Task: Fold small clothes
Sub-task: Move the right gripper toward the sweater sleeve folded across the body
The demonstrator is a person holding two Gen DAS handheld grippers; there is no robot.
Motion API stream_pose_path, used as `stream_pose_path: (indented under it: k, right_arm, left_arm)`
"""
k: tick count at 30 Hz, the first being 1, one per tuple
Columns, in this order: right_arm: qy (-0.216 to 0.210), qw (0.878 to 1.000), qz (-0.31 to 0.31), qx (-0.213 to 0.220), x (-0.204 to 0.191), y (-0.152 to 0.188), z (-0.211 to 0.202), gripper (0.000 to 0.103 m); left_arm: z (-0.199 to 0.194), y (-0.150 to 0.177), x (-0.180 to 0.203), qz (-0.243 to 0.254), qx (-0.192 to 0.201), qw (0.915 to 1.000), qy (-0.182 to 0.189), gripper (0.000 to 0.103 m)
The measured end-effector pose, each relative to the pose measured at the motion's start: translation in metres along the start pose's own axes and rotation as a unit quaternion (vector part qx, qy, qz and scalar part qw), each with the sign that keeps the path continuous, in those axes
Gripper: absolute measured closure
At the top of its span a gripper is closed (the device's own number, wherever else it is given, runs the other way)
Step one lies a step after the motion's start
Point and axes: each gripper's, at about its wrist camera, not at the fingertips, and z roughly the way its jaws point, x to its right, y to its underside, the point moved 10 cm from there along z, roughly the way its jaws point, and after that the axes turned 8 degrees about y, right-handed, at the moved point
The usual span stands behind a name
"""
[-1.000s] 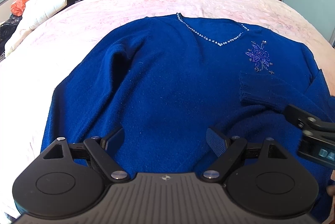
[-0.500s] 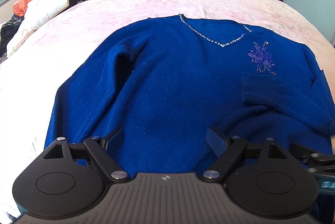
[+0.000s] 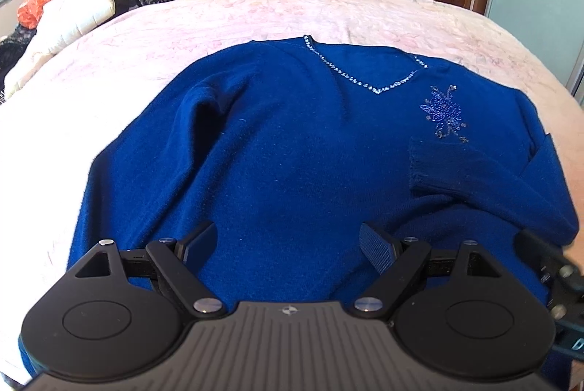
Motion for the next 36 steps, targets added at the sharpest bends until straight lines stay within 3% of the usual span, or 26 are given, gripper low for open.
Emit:
stream_pose_path:
  k: [3,5,9,16,36]
  right_arm:
    - [-0.018,1.0,0.007,-0.005,-0.002,0.003,0.0,0.007]
    - [-0.01,1.0,0.003,0.017,-0.002,0.0,-0.005,0.011]
    - [0.01,0.997,-0.043,0.061,-0.003,-0.006,-0.012,0.008]
    - [-0.021,0.998,-0.057,0.034,-0.014,-0.002,-0.008,0.007]
    - [-0.01,0.997,-0.06,0.043,-0.011,0.001,-0.009,0.009]
  left_arm:
    - [0.0,-0.001,0.002,0.005,0.004,1.0,-0.003,0.018]
    - [-0.002,-0.002,0.002,0.01,0.009,0.9998,-0.011,0.018]
    - [0.0,-0.002,0.001,0.006,0.006,0.9999,-0.015,0.018]
    - [0.004,0.001,-0.002,0.003,-0.005,0.9998,-0.02,0.018]
    - [0.009,0.005,0.0,0.013,-0.017,0.9994,-0.028,0.018]
